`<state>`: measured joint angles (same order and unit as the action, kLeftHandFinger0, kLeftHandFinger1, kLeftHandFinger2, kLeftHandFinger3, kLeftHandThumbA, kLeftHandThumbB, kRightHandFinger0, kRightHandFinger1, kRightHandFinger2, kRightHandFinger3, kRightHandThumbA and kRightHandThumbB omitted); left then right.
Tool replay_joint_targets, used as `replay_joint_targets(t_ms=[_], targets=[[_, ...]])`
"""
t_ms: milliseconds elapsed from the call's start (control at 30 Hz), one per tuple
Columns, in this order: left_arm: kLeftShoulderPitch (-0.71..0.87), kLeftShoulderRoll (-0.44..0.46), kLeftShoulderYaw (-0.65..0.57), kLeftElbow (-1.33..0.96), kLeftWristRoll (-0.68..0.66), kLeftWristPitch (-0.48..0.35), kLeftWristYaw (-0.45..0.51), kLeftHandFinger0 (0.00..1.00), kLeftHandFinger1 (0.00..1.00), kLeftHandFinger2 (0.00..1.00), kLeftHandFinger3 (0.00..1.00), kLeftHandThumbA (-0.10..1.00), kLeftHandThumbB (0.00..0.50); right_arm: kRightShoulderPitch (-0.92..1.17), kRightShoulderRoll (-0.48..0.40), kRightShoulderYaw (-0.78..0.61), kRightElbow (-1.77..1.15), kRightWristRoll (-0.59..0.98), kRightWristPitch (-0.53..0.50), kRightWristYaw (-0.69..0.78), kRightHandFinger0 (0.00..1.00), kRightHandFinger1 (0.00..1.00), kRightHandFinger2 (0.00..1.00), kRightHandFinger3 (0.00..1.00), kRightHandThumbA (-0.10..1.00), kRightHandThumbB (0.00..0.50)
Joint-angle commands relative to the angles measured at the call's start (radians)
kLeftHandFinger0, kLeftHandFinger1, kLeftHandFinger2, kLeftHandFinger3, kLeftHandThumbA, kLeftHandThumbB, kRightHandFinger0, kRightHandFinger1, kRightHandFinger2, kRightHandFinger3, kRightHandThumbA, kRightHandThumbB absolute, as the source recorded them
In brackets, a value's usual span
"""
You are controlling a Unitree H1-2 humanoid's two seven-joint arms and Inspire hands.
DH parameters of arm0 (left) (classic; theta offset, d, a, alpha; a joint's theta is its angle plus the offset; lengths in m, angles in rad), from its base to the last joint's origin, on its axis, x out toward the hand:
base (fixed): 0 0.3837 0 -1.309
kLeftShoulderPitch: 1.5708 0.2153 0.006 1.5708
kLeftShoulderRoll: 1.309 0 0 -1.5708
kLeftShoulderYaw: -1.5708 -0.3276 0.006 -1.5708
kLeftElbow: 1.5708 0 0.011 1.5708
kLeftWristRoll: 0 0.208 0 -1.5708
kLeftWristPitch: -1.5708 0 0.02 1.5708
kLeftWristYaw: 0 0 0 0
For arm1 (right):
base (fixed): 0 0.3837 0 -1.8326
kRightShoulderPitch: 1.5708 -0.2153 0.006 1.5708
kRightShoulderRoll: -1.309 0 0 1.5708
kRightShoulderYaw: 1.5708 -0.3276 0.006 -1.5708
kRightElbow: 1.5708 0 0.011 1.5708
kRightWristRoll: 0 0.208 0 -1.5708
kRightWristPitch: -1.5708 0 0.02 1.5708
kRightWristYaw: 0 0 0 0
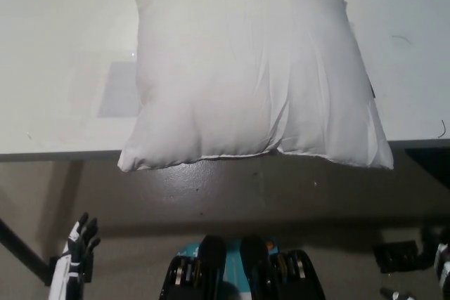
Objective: The robot uses both hands to lift the pillow and then drops it on the table
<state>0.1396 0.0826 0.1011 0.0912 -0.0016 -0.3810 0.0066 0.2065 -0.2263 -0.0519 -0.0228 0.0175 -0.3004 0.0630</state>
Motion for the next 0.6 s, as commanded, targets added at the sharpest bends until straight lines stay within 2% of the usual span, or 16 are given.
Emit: replay_joint_targets(t_ms=[0,67,100,133,200,233,333,367,433,500,533,567], targets=[[0.002,0.016,0.026,-0.112,0.043,-0.078,0.029,1.0,1.0,1.0,1.0,1.0,0.248,-0.05,-0.065,-0.025,-0.15,0.015,0.052,0.033,1.0,1.0,1.0,1.0,1.0,0.316],[-0.003,0.024,0.037,-0.14,0.066,-0.067,0.034,1.0,1.0,1.0,1.0,1.0,0.249,-0.063,-0.072,-0.026,-0.177,0.007,0.074,0.031,1.0,1.0,1.0,1.0,1.0,0.32],[-0.014,0.029,0.049,-0.185,0.054,-0.026,0.033,1.0,1.0,1.0,1.0,1.0,0.267,-0.083,-0.089,-0.037,-0.224,0.024,0.114,0.033,1.0,1.0,1.0,1.0,1.0,0.356],[-0.028,0.031,0.061,-0.225,0.046,0.003,0.037,1.0,1.0,1.0,1.0,1.0,0.253,-0.104,-0.105,-0.051,-0.266,0.02,0.146,0.029,1.0,1.0,1.0,1.0,1.0,0.344],[-0.058,0.041,0.076,-0.287,0.044,0.027,0.035,1.0,1.0,1.0,1.0,1.0,0.263,-0.155,-0.122,-0.076,-0.331,0.04,0.214,0.019,1.0,1.0,1.0,1.0,1.0,0.364],[-0.067,0.042,0.079,-0.308,0.037,0.046,0.032,1.0,1.0,1.0,1.0,1.0,0.251,-0.17,-0.131,-0.081,-0.347,0.045,0.238,0.021,1.0,1.0,1.0,1.0,1.0,0.377],[-0.114,0.042,0.096,-0.38,0.021,0.133,0.036,1.0,1.0,1.0,1.0,1.0,0.267,-0.234,-0.156,-0.101,-0.4,0.014,0.306,0.018,1.0,1.0,1.0,1.0,1.0,0.376],[-0.135,0.039,0.101,-0.411,0.013,0.171,0.04,1.0,1.0,1.0,1.0,1.0,0.28,-0.265,-0.161,-0.107,-0.417,0.013,0.347,0.015,1.0,1.0,1.0,1.0,1.0,0.395],[-0.176,0.047,0.11,-0.435,0.01,0.182,0.042,1.0,1.0,1.0,1.0,1.0,0.266,-0.315,-0.165,-0.108,-0.421,0.017,0.382,0.015,1.0,1.0,1.0,1.0,1.0,0.395],[-0.202,0.049,0.116,-0.44,0.018,0.194,0.042,1.0,1.0,1.0,1.0,1.0,0.286,-0.341,-0.17,-0.111,-0.428,0.018,0.416,0.017,1.0,1.0,1.0,1.0,1.0,0.377],[-0.256,0.055,0.125,-0.458,0.021,0.239,0.048,1.0,1.0,1.0,1.0,1.0,0.342,-0.394,-0.176,-0.108,-0.425,0.012,0.452,0.019,1.0,1.0,1.0,1.0,1.0,0.378],[-0.292,0.063,0.129,-0.459,0.02,0.246,0.046,1.0,1.0,1.0,1.0,1.0,0.346,-0.427,-0.179,-0.104,-0.414,-0.001,0.468,0.018,1.0,1.0,1.0,1.0,1.0,0.386]])
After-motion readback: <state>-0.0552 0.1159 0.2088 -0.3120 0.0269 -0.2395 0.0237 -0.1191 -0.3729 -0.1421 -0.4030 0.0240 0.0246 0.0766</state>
